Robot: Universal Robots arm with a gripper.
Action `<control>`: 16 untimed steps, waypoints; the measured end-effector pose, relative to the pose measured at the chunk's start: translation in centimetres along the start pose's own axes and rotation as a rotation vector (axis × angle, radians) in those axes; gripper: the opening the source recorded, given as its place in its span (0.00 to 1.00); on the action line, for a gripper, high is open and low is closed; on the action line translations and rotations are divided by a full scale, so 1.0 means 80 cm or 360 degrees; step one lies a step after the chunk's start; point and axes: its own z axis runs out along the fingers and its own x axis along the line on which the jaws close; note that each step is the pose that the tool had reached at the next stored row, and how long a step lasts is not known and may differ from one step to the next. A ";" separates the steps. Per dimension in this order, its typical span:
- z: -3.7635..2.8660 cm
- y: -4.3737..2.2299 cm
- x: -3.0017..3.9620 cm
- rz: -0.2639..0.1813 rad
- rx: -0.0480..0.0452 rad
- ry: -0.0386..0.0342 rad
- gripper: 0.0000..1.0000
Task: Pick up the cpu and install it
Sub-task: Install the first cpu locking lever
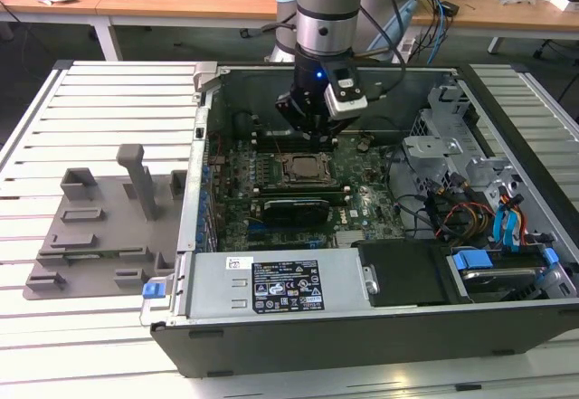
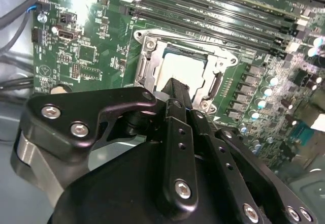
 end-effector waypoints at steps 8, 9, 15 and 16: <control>0.0000 0.0000 0.0000 -0.0223 -0.0010 -0.0013 0.11; 0.0000 0.0000 0.0000 -0.0238 -0.0010 -0.0014 0.11; 0.0000 0.0000 -0.0001 -0.0372 -0.0016 -0.0021 0.11; 0.0000 0.0000 -0.0001 -0.0400 -0.0018 -0.0023 0.11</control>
